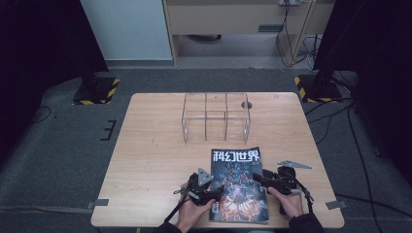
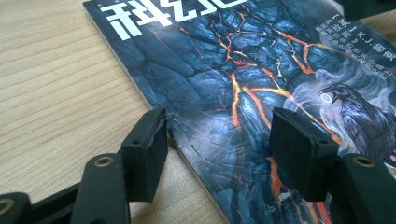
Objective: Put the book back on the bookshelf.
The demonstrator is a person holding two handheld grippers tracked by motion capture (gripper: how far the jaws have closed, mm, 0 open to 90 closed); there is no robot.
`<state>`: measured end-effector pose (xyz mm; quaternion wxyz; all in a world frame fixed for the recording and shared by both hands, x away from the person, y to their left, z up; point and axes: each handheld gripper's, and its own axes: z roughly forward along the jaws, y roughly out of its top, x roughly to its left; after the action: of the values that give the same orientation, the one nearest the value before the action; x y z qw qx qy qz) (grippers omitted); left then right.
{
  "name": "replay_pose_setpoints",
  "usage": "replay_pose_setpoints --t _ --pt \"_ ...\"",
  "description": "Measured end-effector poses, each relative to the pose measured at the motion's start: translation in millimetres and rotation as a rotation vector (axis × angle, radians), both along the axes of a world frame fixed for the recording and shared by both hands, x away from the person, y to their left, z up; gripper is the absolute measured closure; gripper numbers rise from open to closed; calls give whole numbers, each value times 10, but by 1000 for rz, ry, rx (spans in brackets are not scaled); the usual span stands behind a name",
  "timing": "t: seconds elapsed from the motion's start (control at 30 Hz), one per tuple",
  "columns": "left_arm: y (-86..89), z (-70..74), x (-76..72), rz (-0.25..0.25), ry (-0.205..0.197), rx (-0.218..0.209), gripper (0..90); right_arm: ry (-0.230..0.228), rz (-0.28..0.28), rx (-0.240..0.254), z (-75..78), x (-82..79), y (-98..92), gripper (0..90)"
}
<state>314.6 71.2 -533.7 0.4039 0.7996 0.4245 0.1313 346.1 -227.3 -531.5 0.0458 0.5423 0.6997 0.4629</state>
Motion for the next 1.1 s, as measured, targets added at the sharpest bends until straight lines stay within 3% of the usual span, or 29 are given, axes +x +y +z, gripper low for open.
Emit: replay_pose_setpoints --t 0.07,0.17,0.23,0.3,0.37,0.4,0.47,0.5,0.67,0.73,0.8,0.97,1.0,1.1 --pt "1 1 0 -1 1 0 367 -10 0 30 25 -9 -14 430" --pt "1 1 0 0 1 0 367 -54 12 116 84 -35 -27 464" --pt "1 1 0 0 1 -1 367 -79 38 123 101 -45 10 461" --pt "1 0 0 0 1 -1 367 -79 56 146 103 -42 24 461" --pt "1 0 0 0 2 -1 367 -49 68 157 91 -33 28 461" --pt "1 1 0 0 2 -1 367 -29 75 136 73 -26 43 456" --pt "2 0 0 0 2 -2 367 -16 93 42 50 -15 81 446" --pt "2 0 1 0 2 -2 367 -18 102 31 49 -6 92 438" --pt "3 0 2 -1 2 -3 367 0 141 25 55 56 108 413" --pt "6 0 3 -1 3 -3 367 16 150 46 50 96 94 403" --pt "9 0 5 -4 2 -2 367 8 157 42 42 119 85 398" --pt "11 0 6 -5 2 -2 367 -7 171 -20 60 149 135 405" --pt "12 1 7 -6 2 -1 367 -23 177 -52 92 127 159 444" --pt "13 -1 8 -7 1 -3 367 -50 189 -78 132 102 173 475"
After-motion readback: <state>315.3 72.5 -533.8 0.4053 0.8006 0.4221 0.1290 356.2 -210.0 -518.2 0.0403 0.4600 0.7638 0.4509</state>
